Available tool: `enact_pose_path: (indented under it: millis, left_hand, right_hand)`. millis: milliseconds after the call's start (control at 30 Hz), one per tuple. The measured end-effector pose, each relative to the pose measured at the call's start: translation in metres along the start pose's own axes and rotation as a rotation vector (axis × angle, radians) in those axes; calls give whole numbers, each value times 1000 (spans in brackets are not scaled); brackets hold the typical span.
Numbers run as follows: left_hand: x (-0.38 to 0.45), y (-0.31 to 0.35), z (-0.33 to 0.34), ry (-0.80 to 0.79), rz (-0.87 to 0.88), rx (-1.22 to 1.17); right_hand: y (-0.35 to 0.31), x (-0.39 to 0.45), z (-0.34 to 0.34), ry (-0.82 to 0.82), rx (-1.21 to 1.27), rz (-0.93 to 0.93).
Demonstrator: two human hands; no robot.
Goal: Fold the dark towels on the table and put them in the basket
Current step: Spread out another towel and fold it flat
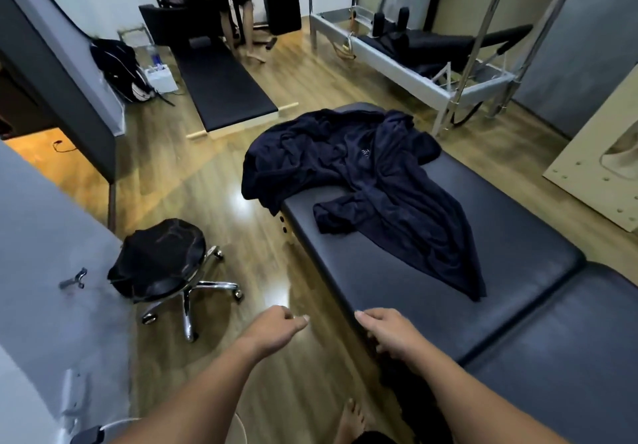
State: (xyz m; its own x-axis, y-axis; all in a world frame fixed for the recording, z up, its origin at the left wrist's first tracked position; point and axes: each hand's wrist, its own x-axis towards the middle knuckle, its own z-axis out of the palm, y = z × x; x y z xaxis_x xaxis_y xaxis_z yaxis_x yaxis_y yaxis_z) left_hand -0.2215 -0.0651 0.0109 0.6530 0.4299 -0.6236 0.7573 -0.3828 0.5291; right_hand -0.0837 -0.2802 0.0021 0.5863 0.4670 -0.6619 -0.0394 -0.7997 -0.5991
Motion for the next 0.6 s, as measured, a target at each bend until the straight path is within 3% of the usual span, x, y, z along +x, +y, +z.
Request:
enact_pose_path:
  millis: [200, 400, 500, 600]
  left_hand:
    - [69, 65, -35, 17, 78, 109]
    - [154, 126, -62, 67, 253, 167]
    - [194, 162, -70, 158, 396, 364]
    - [237, 188, -69, 123, 557, 666]
  right_hand:
    - [-22, 55, -61, 115, 4, 15]
    - [-35, 98, -106, 344, -31, 53]
    - [-40, 118, -122, 434, -55, 120]
    - [-45, 140, -129, 446, -82, 234]
